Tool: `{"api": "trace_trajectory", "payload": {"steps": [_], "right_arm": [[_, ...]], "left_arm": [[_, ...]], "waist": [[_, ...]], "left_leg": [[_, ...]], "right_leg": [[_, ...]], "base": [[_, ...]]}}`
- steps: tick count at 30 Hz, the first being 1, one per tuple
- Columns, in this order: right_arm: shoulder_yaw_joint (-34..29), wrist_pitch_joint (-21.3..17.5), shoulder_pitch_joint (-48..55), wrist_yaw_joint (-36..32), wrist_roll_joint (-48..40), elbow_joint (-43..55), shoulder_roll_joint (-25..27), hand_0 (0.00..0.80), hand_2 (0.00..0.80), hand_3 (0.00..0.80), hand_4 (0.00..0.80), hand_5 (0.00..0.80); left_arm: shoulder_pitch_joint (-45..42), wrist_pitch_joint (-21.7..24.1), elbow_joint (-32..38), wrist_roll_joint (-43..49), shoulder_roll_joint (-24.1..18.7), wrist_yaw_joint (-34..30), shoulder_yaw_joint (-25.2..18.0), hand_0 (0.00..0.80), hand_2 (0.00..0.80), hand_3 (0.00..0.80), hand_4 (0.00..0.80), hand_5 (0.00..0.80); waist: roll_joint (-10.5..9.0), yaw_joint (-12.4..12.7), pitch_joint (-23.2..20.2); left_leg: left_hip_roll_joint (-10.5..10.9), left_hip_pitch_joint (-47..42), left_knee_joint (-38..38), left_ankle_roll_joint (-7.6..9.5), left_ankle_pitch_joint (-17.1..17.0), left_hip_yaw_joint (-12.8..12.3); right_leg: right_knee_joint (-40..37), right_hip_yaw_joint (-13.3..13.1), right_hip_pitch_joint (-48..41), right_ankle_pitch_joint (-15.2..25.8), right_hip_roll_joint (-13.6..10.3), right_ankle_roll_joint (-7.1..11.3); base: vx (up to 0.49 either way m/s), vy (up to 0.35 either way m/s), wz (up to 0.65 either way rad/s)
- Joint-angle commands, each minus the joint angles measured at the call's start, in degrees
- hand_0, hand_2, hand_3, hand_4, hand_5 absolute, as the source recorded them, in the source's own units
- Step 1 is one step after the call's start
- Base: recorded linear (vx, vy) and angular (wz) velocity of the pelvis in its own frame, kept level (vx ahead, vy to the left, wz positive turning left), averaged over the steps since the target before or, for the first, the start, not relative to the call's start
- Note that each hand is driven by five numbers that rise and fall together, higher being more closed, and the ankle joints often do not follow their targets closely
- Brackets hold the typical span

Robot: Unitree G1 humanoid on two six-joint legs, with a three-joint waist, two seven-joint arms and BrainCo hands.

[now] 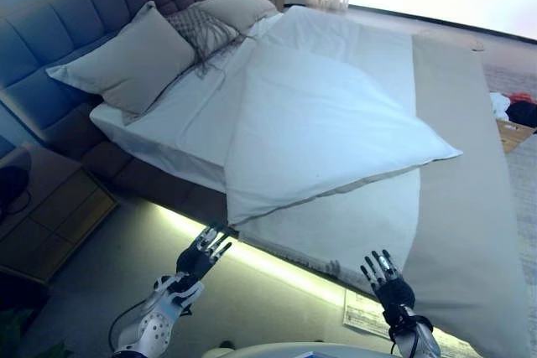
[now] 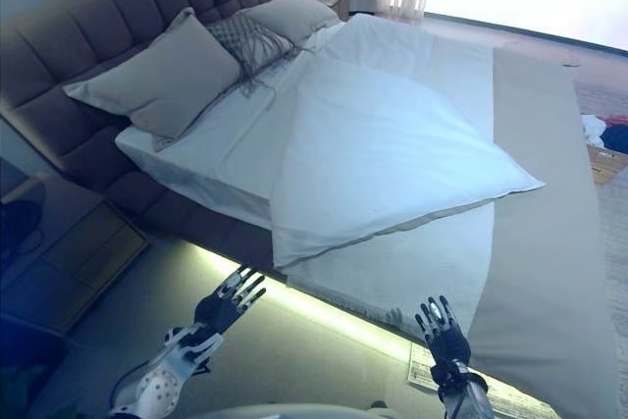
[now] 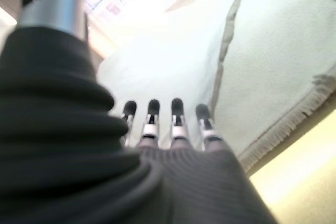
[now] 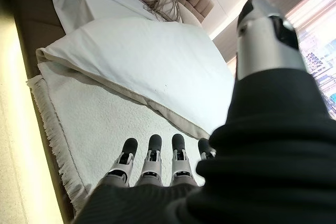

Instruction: Make the bed neatly

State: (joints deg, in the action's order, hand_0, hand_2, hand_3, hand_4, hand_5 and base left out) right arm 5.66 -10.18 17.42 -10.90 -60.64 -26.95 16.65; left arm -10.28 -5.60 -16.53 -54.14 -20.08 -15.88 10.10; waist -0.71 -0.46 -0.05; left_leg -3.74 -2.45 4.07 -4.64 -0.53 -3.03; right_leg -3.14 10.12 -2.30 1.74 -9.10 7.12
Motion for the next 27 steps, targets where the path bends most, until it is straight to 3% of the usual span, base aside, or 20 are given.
{"api": "trace_trajectory", "payload": {"steps": [1,10,16,20,24,26,27], "right_arm": [[0.11,-2.88,-0.62,1.52,2.15,4.75,0.86,0.0,0.0,0.0,0.0,0.0],[-0.42,-6.23,-0.13,2.57,1.79,7.98,0.72,0.0,0.0,0.0,0.0,0.0],[-0.37,-8.8,0.32,4.0,6.21,8.96,0.91,0.0,0.0,0.0,0.0,0.0],[-0.03,-4.12,0.29,3.19,4.31,8.76,1.01,0.0,0.0,0.0,0.0,0.0],[0.63,-2.44,0.63,2.35,2.44,9.18,1.57,0.0,0.0,0.0,0.0,0.0],[0.91,-0.68,0.56,2.11,2.31,9.51,1.9,0.0,0.0,0.0,0.0,0.0],[1.23,0.09,0.4,1.64,2.19,9.43,2.22,0.0,0.0,0.0,0.0,0.0]], "left_arm": [[2.34,1.78,3.05,1.4,-1.0,-1.42,-1.0,0.0,0.0,0.0,0.0,0.0],[1.25,2.05,3.63,1.57,-1.61,-1.28,-2.15,0.0,0.0,0.0,0.0,0.0],[0.5,3.13,3.92,1.83,-1.55,0.39,-2.23,0.0,0.0,0.0,0.0,0.0],[0.43,2.75,4.35,4.0,-1.86,1.69,-2.26,0.0,0.0,0.0,0.0,0.0],[-0.63,2.18,4.97,3.71,-1.98,1.21,-2.88,0.0,0.0,0.0,0.0,0.0],[-1.34,2.16,5.29,3.35,-1.92,1.36,-3.08,0.0,0.0,0.0,0.0,0.0],[-1.65,2.53,5.23,2.95,-1.97,1.3,-2.97,0.0,0.0,0.0,0.0,0.0]], "waist": [[-1.32,1.17,-0.35],[-1.11,1.15,-0.2],[-1.05,0.96,-0.46],[-1.16,1.28,-0.26],[-1.61,1.64,0.01],[-1.93,1.58,0.26],[-2.46,1.43,0.69]], "left_leg": [[1.55,2.53,-1.25,2.3,-1.37,-3.4],[1.55,1.02,-0.97,2.88,-0.71,-3.77],[1.35,0.55,-0.84,2.84,-0.51,-4.21],[1.09,0.47,-0.83,2.61,-0.58,-4.08],[0.76,0.68,-2.81,2.23,0.32,-3.62],[0.67,1.16,-5.84,1.99,1.63,-3.75],[1.02,2.19,-10.84,1.87,3.59,-3.61]], "right_leg": [[3.76,-0.24,1.62,0.98,-1.63,2.6],[3.93,-0.43,0.84,0.8,-1.85,2.79],[3.82,-0.43,0.68,0.73,-1.77,2.83],[3.54,-0.11,0.34,0.72,-1.53,2.69],[3.65,-0.2,0.12,0.62,-1.41,2.49],[3.98,-0.79,0.15,0.46,-1.13,2.15],[4.66,-1.38,0.47,0.25,-1.19,1.69]], "base": [[0.034,0.0,0.04],[0.032,0.001,0.02],[0.013,0.0,0.01],[0.003,-0.018,0.0],[0.011,-0.042,0.08],[0.016,-0.033,0.03],[0.0,-0.04,0.03]]}}
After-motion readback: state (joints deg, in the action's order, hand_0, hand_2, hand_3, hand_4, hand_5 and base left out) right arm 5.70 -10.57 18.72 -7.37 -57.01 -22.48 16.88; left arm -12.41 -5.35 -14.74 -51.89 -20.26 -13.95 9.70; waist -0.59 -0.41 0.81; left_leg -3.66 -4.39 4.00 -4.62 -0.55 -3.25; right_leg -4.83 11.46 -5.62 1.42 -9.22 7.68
